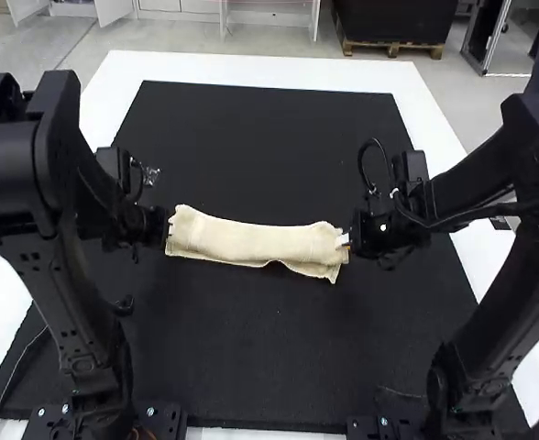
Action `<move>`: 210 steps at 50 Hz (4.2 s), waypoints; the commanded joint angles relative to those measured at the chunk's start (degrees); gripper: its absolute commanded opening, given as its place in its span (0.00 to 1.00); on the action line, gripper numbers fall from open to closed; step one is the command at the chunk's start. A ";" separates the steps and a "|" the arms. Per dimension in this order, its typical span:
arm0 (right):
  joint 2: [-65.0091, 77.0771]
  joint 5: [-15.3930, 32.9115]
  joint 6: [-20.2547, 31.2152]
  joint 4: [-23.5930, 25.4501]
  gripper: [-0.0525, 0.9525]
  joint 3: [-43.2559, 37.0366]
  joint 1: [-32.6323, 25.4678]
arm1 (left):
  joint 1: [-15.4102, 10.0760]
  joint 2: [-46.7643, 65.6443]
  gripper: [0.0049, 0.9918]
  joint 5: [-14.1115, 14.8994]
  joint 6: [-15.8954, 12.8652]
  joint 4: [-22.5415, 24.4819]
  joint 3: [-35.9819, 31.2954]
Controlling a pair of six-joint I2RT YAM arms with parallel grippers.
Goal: Fold the towel.
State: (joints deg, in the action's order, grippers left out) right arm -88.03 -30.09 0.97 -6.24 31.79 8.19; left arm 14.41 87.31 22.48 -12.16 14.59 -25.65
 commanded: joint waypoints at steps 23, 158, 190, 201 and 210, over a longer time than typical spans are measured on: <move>-1.88 3.54 -0.36 -2.72 0.96 0.11 0.69 | 11.34 -0.82 0.98 1.34 0.74 5.10 0.51; -0.04 -11.49 -5.28 3.52 0.05 16.99 16.51 | 12.48 -16.03 0.98 -2.97 10.67 5.71 7.10; -14.80 -10.52 -5.72 -0.97 0.05 27.45 28.38 | 12.48 -17.43 0.98 -3.85 10.67 5.54 8.77; -19.81 -10.43 -5.89 -1.76 0.05 32.55 31.28 | 12.48 -17.96 0.98 -3.67 10.67 5.89 9.04; -24.03 -10.52 -6.16 -1.93 0.05 37.38 33.21 | 12.57 -18.14 0.98 -3.67 10.67 5.98 9.13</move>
State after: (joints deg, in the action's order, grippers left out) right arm -110.69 -40.10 -4.62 -7.51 65.71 39.92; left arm 26.30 70.54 19.22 -2.04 19.97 -17.08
